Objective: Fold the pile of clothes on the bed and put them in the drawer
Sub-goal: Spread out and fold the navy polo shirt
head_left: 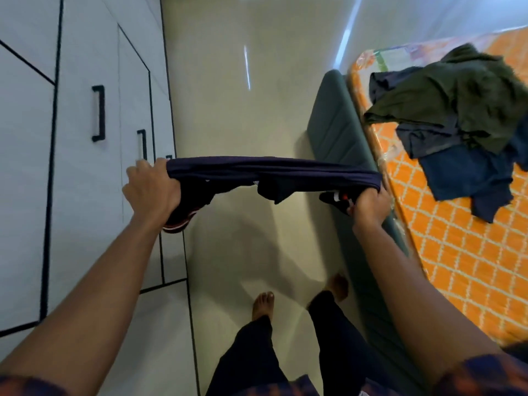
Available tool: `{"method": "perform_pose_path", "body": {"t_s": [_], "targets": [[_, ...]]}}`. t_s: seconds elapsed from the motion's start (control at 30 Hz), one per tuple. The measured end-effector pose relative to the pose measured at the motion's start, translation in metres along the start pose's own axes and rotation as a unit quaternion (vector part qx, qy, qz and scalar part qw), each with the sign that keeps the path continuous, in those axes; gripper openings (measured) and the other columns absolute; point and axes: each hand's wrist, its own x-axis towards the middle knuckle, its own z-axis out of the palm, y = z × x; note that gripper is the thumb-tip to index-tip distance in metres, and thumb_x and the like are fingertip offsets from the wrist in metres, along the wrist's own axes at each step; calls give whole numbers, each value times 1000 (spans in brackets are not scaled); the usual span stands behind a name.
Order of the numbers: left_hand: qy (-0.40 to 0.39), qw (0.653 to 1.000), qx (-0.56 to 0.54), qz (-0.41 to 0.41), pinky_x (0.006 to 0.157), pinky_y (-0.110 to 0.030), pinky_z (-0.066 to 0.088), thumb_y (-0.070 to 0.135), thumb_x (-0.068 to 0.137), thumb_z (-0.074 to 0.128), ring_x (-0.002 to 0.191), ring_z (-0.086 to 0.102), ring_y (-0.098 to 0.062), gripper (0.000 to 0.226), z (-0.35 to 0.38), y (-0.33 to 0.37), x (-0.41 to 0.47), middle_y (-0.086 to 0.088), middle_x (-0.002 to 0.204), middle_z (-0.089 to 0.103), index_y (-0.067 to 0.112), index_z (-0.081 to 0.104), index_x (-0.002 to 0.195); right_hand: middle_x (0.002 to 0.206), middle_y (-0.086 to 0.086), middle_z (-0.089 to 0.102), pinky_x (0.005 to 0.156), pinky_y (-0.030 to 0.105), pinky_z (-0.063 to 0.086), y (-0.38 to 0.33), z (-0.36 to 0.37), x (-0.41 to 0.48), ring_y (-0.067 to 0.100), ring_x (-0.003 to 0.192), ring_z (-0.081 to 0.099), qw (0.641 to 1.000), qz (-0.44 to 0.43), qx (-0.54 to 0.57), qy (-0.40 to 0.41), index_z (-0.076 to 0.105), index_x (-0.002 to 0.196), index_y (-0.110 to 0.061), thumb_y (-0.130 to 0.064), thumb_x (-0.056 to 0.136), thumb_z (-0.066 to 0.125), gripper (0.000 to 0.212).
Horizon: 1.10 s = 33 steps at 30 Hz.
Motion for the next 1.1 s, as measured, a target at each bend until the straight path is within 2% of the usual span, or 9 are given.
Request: {"method": "perform_pose_path", "body": {"t_s": [0.07,0.13,0.23,0.3,0.5,0.67,0.77,0.93,1.1], "targets": [[-21,995,-52,-82,86,-53,45,16,94,44,109,52,-44,32,-14,6,-2,-23,118,54,10,53,124,101,12,70,52,28,53,-15,-3,-13,23,75,65,981,72,177,-2,69,100,-21,-8,98,40,32],[-68,953,-239,-173,86,-47,53,19,92,38,101,63,-39,37,-21,15,-3,-17,120,62,15,50,126,96,9,68,56,33,58,-30,-10,-28,22,73,62,938,99,332,0,68,105,-22,-6,98,38,34],[-107,767,-588,-235,66,-41,60,21,99,31,74,72,-33,37,-30,41,-18,-14,98,72,13,50,130,102,6,72,56,29,54,-46,-31,-49,24,75,63,894,113,431,50,68,114,-24,-16,102,39,33],[-95,717,-662,-194,64,-38,59,22,106,28,67,71,-26,40,-41,66,-38,-12,97,70,10,45,140,104,8,71,57,29,53,-49,-56,-58,25,73,64,870,146,458,106,66,119,-21,-27,104,41,30],[-33,690,-719,-67,60,-35,59,31,83,40,91,62,-24,51,-69,135,-93,-14,122,60,15,49,130,98,12,68,62,38,58,-40,-156,-74,32,84,67,811,181,538,145,61,93,-13,-31,108,34,36],[-54,671,-739,-23,60,-31,52,14,88,41,80,56,-16,35,-70,203,-120,-5,100,57,7,52,121,98,10,68,61,36,59,-25,-224,-82,28,85,67,801,158,540,205,65,99,-15,-28,105,36,32],[-64,648,-759,-32,61,-33,51,8,90,38,78,55,-19,25,-62,251,-120,-9,99,56,9,49,112,106,9,69,61,35,60,-19,-251,-66,23,85,64,811,115,510,262,66,127,-20,-23,101,37,39],[-14,710,-704,-1,79,-56,54,14,79,44,80,59,-23,19,-40,345,-94,-7,89,64,25,56,87,99,3,69,59,27,55,-26,-283,-9,20,75,65,768,92,561,294,65,128,-22,-22,105,40,34],[-12,789,-606,102,93,-34,46,13,74,39,102,60,-34,44,-31,530,-66,-25,108,65,-2,66,105,104,7,68,58,28,55,-56,-342,137,24,82,67,724,79,584,359,65,112,-16,-21,107,36,30]]}}
